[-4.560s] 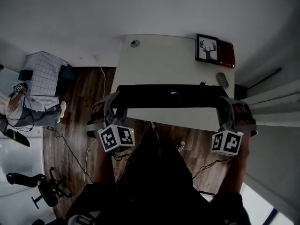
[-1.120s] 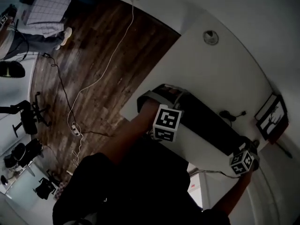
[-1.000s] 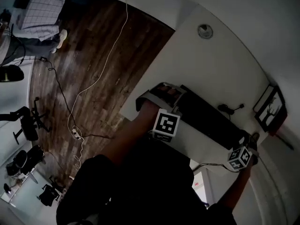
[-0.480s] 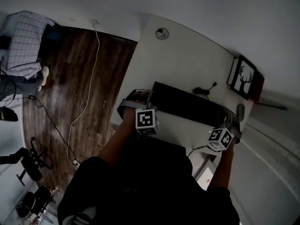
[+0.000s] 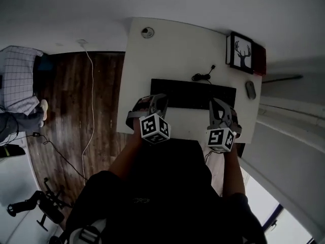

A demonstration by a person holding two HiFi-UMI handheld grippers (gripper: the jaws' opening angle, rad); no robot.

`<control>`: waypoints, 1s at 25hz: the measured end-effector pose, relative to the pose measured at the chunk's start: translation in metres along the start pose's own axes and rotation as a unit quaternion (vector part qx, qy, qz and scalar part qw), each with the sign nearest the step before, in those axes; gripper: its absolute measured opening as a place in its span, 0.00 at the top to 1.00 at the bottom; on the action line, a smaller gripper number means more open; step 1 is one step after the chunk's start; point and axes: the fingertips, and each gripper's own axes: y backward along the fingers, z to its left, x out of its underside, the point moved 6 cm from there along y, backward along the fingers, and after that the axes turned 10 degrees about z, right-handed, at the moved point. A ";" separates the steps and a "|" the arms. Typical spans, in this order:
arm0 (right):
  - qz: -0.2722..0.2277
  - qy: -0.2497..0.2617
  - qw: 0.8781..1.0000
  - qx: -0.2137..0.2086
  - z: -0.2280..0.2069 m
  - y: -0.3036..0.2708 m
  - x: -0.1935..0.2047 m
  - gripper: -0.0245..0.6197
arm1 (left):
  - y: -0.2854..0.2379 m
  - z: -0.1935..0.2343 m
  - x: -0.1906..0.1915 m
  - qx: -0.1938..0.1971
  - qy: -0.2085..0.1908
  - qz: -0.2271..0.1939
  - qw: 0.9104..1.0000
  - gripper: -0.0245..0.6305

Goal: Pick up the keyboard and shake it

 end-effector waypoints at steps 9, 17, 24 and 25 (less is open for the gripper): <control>-0.074 -0.123 0.990 -0.015 0.014 0.049 0.040 0.93 | 0.032 -0.048 -0.053 -0.015 0.074 -0.064 0.995 0.96; -0.120 -0.176 0.977 -0.017 0.022 0.116 0.104 0.93 | 0.069 -0.135 -0.108 -0.002 0.161 -0.126 0.979 0.96; -0.142 -0.180 0.973 -0.003 0.043 0.164 0.147 0.93 | 0.095 -0.201 -0.120 -0.017 0.148 -0.120 0.982 0.96; -0.146 -0.179 0.973 -0.001 0.043 0.168 0.151 0.93 | 0.098 -0.206 -0.123 -0.019 0.143 -0.121 0.982 0.96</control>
